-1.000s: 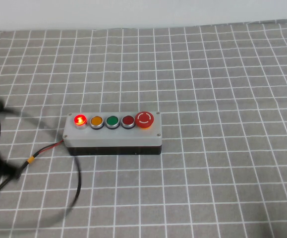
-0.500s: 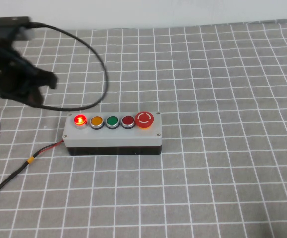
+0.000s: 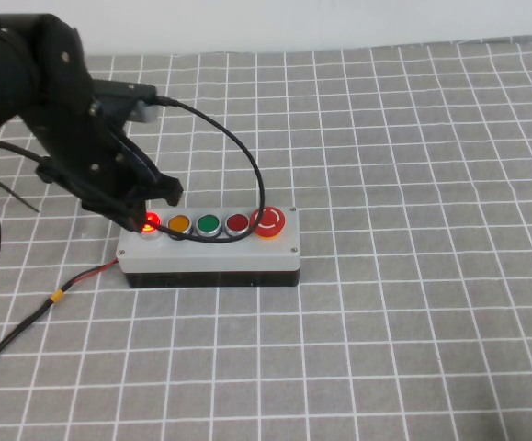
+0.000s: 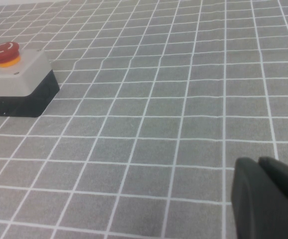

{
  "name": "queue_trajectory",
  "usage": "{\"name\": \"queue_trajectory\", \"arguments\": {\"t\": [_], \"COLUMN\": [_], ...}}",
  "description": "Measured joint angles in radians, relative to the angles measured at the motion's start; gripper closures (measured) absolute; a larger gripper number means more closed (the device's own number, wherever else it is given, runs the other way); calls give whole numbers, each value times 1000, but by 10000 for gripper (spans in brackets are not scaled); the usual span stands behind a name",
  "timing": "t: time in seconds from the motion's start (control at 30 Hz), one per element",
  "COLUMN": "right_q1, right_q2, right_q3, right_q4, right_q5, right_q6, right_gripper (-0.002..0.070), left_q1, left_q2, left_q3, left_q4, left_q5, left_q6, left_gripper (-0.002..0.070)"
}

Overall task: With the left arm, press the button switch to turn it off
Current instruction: Press the button to turn off

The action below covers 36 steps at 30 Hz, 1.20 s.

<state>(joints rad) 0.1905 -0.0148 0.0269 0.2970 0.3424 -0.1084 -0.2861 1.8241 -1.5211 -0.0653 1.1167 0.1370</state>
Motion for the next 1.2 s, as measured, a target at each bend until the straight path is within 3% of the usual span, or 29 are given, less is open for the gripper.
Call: {"name": "queue_trajectory", "arguments": {"t": [1.2], "right_q1": [0], "right_q2": [0], "right_q3": [0], "right_q4": [0], "right_q5": [0], "right_q6": [0], "right_gripper": [694], "left_q1": [-5], "left_q2": [38], "left_q3": [-26], "left_q4": [34], "left_q5": [-10], "left_q6": [-55], "left_gripper": [678]}}
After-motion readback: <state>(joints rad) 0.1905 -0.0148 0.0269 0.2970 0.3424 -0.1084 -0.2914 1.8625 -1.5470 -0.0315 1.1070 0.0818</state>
